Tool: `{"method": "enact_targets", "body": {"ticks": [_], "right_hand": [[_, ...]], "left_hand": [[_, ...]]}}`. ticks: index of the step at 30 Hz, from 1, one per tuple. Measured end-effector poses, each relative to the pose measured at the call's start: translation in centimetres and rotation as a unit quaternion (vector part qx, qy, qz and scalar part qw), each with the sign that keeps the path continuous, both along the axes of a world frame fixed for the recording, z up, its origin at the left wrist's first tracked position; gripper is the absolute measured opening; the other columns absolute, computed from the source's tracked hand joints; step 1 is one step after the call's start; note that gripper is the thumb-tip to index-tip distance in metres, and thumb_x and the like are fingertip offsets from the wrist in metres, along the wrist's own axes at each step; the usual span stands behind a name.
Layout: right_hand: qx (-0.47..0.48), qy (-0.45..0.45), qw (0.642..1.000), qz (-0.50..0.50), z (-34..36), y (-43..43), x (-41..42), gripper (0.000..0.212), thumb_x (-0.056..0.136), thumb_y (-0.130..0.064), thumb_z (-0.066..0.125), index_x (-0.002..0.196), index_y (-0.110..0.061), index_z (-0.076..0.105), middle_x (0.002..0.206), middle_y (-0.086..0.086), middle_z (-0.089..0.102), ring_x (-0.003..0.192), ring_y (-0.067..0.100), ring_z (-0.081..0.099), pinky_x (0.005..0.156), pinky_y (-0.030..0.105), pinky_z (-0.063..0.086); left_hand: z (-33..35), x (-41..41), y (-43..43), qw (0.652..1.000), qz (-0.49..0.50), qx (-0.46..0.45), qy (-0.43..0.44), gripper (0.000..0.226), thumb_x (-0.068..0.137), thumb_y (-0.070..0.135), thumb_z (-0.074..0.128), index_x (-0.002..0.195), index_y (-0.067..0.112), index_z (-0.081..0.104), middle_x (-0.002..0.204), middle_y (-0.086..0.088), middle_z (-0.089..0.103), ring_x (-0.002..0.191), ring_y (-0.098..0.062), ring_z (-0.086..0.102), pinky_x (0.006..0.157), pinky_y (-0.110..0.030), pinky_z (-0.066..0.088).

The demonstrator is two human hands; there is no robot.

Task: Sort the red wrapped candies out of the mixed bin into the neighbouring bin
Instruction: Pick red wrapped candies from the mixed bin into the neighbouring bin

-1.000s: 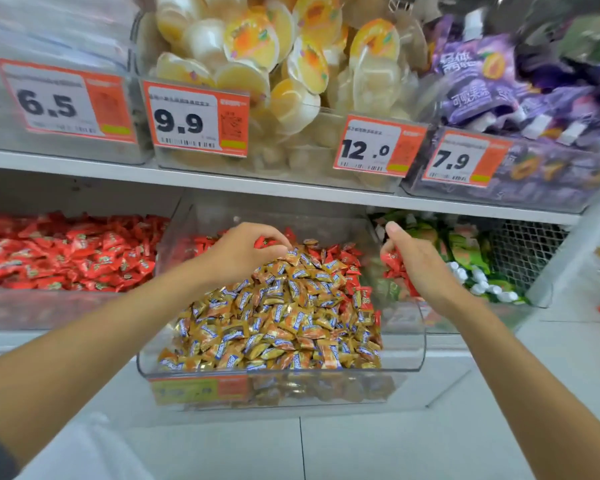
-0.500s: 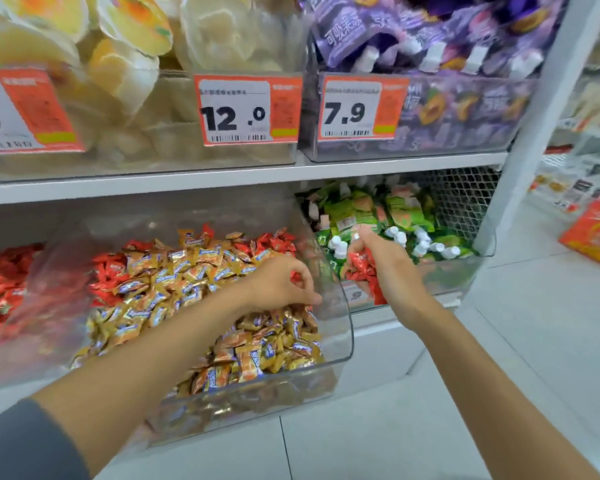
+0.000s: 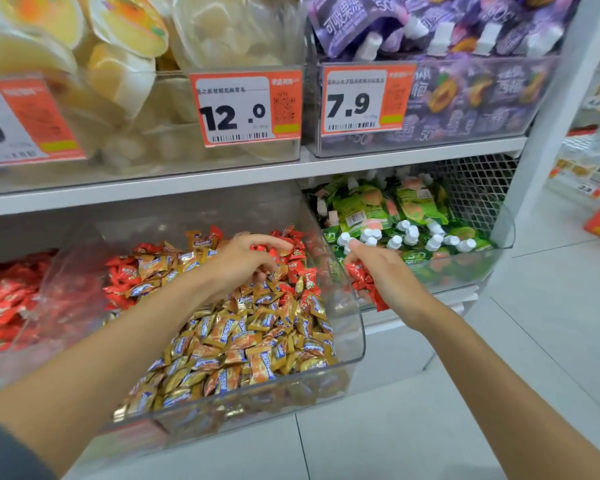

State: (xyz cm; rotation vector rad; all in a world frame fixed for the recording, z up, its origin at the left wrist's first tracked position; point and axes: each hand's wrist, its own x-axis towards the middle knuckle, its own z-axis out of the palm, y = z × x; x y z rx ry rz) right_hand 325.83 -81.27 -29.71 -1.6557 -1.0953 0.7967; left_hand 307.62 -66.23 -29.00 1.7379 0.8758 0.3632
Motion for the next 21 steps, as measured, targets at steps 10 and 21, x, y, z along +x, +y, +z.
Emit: {"method": "enact_targets", "body": {"ticks": [10,21], "right_hand": [[-0.003,0.012,1.000,0.005,-0.2,-0.4,0.5,0.055,0.099,-0.047,0.044,0.078,0.003,0.052,0.070,0.015,0.041,0.058,0.025,0.034,0.053,0.029,0.030],[-0.011,0.001,1.000,0.010,-0.3,-0.1,0.1,0.051,0.098,-0.049,0.044,0.074,-0.004,0.048,0.068,0.012,0.038,0.053,0.020,0.034,0.053,0.031,0.027]], "left_hand": [[0.1,1.5,0.6,0.937,-0.164,0.222,0.214,0.016,0.076,0.026,0.081,0.088,0.017,0.075,0.077,0.012,0.068,0.069,-0.003,0.060,0.066,-0.023,0.043],[1.7,0.2,1.5,0.952,-0.110,0.240,0.154,0.034,0.077,0.034,0.079,0.111,0.030,0.072,0.081,0.021,0.060,0.058,0.011,0.052,0.059,-0.010,0.037]]}}
